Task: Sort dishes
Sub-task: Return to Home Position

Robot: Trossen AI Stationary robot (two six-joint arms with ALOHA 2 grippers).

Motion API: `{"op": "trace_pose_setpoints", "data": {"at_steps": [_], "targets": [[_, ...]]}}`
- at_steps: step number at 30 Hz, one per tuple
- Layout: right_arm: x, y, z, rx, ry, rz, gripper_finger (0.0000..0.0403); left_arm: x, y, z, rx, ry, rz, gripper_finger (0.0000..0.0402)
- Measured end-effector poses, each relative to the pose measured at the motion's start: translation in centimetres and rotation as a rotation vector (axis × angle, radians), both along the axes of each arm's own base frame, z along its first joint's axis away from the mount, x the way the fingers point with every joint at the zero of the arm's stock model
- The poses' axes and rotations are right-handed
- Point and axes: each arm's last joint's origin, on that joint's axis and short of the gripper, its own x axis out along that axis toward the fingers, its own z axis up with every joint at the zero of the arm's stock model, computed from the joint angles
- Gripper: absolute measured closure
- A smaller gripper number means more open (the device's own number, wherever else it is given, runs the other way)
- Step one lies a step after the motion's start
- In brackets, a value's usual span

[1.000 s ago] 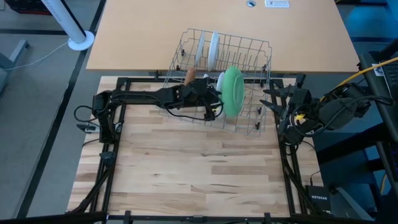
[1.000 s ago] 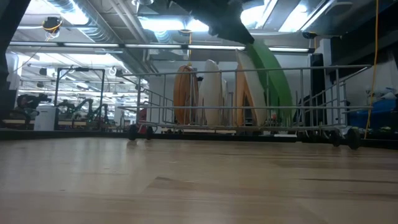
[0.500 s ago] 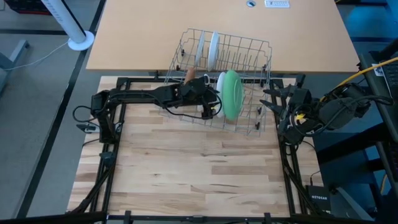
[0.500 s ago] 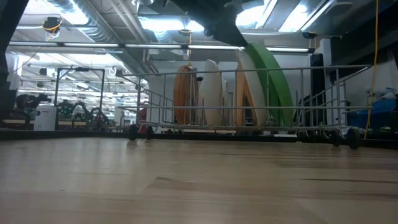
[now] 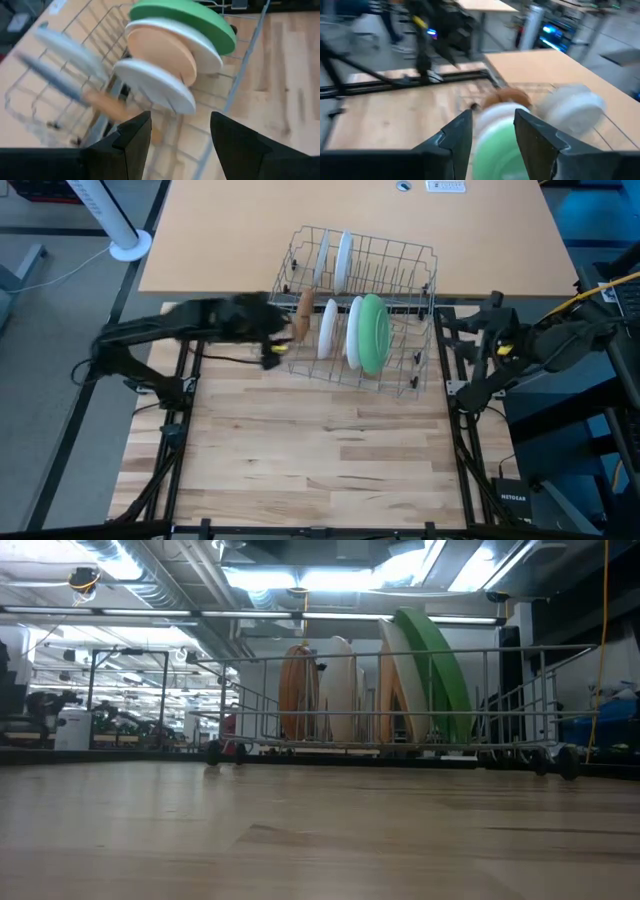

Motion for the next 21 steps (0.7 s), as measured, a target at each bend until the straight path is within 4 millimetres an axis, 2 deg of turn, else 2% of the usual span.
{"op": "trace_pose_setpoints", "data": {"at_steps": [4, 8, 12, 16, 21], "targets": [[0.5, 0.2, -3.3, -0.025, 0.055, -0.114, 0.0251, -4.6, -1.4, 0.7, -0.058, -0.056, 0.016, 0.0208], [1.8, 1.2, -7.7, -0.027, 0.122, -0.157, 0.0251, -8.2, -3.1, -1.0, -0.091, -0.126, -0.036, 0.0208], [2.5, 1.7, -11.8, -0.015, 0.163, -0.204, 0.0251, -11.3, -4.2, -4.1, -0.122, -0.234, -0.084, 0.0208], [2.9, 2.0, -15.9, 0.004, 0.15, -0.278, 0.0251, -13.6, -4.6, -8.1, -0.144, -0.31, -0.115, 0.0208], [2.9, 2.0, -20.9, 0.053, 0.128, -0.351, 0.0251, -15.1, -4.7, -13.5, -0.153, -0.43, -0.142, 0.0208]]}}
